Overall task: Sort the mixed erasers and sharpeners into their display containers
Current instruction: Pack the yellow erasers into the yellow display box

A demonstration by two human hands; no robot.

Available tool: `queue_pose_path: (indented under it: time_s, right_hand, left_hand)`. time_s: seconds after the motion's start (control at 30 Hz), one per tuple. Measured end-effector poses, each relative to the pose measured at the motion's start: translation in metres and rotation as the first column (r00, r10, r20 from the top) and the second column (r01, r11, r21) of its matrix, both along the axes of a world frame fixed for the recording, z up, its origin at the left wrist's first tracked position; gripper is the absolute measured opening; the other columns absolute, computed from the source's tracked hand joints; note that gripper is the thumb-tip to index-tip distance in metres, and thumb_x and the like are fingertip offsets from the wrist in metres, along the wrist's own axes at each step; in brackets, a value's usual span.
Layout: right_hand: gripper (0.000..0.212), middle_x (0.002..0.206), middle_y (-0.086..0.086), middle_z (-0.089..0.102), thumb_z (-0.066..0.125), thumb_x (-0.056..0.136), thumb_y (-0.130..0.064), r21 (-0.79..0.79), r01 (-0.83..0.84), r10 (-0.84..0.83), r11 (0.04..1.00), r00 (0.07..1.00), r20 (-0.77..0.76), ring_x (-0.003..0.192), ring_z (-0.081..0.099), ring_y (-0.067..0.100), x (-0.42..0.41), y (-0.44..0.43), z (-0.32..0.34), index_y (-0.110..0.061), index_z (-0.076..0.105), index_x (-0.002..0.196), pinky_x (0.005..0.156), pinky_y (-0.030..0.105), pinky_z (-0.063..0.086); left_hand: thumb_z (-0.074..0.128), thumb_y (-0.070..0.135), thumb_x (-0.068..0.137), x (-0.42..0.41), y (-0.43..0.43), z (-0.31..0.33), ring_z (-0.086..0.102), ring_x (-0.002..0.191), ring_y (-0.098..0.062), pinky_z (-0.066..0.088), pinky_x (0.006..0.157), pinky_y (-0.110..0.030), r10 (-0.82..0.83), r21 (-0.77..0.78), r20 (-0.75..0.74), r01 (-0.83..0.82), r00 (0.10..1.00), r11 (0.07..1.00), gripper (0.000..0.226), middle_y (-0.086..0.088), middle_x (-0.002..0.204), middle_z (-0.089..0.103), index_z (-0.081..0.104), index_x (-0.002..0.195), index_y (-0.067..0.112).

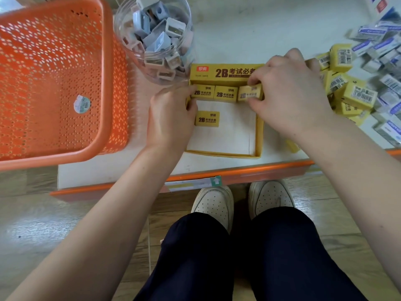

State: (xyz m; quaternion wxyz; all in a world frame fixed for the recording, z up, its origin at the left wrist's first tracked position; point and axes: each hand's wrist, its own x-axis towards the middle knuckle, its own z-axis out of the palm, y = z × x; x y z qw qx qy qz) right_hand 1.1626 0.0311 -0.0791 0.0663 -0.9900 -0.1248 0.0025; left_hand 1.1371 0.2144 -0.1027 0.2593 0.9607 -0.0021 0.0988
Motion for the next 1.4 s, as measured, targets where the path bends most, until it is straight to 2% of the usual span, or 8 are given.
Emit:
queue_pose_path:
  time_s: [0.37, 0.5, 0.6, 0.73, 1.07, 1.17, 1.3, 1.4]
  right_hand:
    - [0.032, 0.11, 0.006, 0.048, 0.064, 0.084, -0.037, 0.15, 0.062, -0.064, 0.987, 0.998, 0.009, 0.11, 0.039, 0.029, -0.009, -0.001, -0.015, -0.024, 0.067, 0.113, 0.09, 0.04, 0.028]
    - [0.037, 0.109, 0.005, 0.054, 0.066, 0.082, -0.038, 0.179, 0.045, -0.056, 0.983, 0.997, 0.056, 0.109, 0.042, 0.031, -0.01, 0.002, -0.013, -0.024, 0.065, 0.116, 0.089, 0.042, 0.03]
    - [0.034, 0.101, 0.01, 0.058, 0.071, 0.078, -0.027, 0.291, -0.152, 0.133, 0.944, 0.987, 0.086, 0.1, 0.049, 0.034, -0.015, 0.014, -0.015, -0.013, 0.068, 0.109, 0.085, 0.043, 0.038]
    - [0.041, 0.112, 0.004, 0.055, 0.066, 0.083, -0.029, 0.38, -0.256, 0.312, 0.889, 0.945, -0.093, 0.109, 0.048, 0.02, -0.019, 0.029, -0.019, -0.017, 0.061, 0.122, 0.089, 0.022, 0.032]
    - [0.037, 0.11, 0.009, 0.054, 0.062, 0.083, -0.026, 0.324, -0.171, 0.203, 0.93, 0.977, -0.065, 0.107, 0.046, 0.027, -0.017, 0.027, -0.024, -0.009, 0.063, 0.117, 0.089, 0.032, 0.037]
    - [0.026, 0.096, 0.01, 0.059, 0.064, 0.081, -0.021, 0.258, -0.185, 0.189, 0.948, 0.982, 0.01, 0.093, 0.05, 0.033, -0.018, 0.029, -0.031, -0.009, 0.07, 0.102, 0.076, 0.039, 0.044]
    - [0.016, 0.081, 0.007, 0.059, 0.065, 0.08, -0.025, 0.207, -0.159, 0.138, 0.965, 0.984, 0.11, 0.079, 0.055, 0.033, -0.02, 0.041, -0.033, -0.02, 0.074, 0.092, 0.062, 0.03, 0.03]
    - [0.018, 0.078, 0.008, 0.059, 0.063, 0.08, -0.026, 0.215, -0.119, 0.09, 0.969, 0.986, 0.14, 0.076, 0.058, 0.033, -0.022, 0.042, -0.034, -0.02, 0.073, 0.093, 0.062, 0.031, 0.035]
  left_hand:
    - [0.063, 0.003, 0.081, -0.011, 0.002, -0.002, 0.064, 0.081, -0.024, 0.036, 0.076, -0.011, 0.012, -0.033, 0.012, -0.011, 1.0, 0.999, 0.029, -0.007, 0.103, 0.072, 0.07, 0.109, 0.005]
    - [0.063, 0.012, 0.085, -0.011, 0.007, -0.004, 0.059, 0.099, -0.028, 0.038, 0.082, -0.02, 0.003, -0.018, 0.0, -0.003, 1.0, 1.0, 0.026, -0.008, 0.111, 0.064, 0.07, 0.109, 0.007]
    - [0.065, 0.026, 0.083, -0.009, 0.018, 0.004, 0.054, 0.1, -0.028, 0.039, 0.083, -0.026, -0.128, 0.042, 0.025, 0.127, 0.991, 0.991, 0.026, -0.01, 0.109, 0.058, 0.071, 0.104, 0.011]
    - [0.07, 0.048, 0.068, -0.005, 0.032, 0.009, 0.046, 0.106, -0.028, 0.037, 0.087, -0.04, -0.369, 0.175, -0.255, 0.418, 0.894, 0.891, 0.046, 0.002, 0.109, 0.06, 0.069, 0.107, 0.023]
    - [0.069, 0.028, 0.071, -0.008, 0.017, 0.002, 0.051, 0.1, -0.031, 0.039, 0.08, -0.041, -0.204, 0.251, -0.115, 0.227, 0.972, 0.941, 0.034, 0.0, 0.102, 0.067, 0.067, 0.104, 0.02]
    - [0.065, 0.026, 0.071, -0.009, 0.014, 0.004, 0.047, 0.107, -0.032, 0.042, 0.084, -0.042, -0.173, 0.246, -0.128, 0.201, 0.976, 0.948, 0.037, -0.003, 0.106, 0.062, 0.06, 0.107, 0.018]
    - [0.067, 0.02, 0.072, -0.007, 0.009, 0.001, 0.05, 0.104, -0.033, 0.04, 0.08, -0.034, -0.178, 0.154, -0.116, 0.195, 0.977, 0.969, 0.03, -0.007, 0.108, 0.059, 0.065, 0.101, 0.013]
    - [0.068, 0.016, 0.07, -0.004, 0.008, -0.002, 0.054, 0.099, -0.034, 0.03, 0.08, -0.02, -0.173, 0.133, -0.109, 0.187, 0.979, 0.973, 0.029, -0.007, 0.105, 0.063, 0.067, 0.099, 0.012]
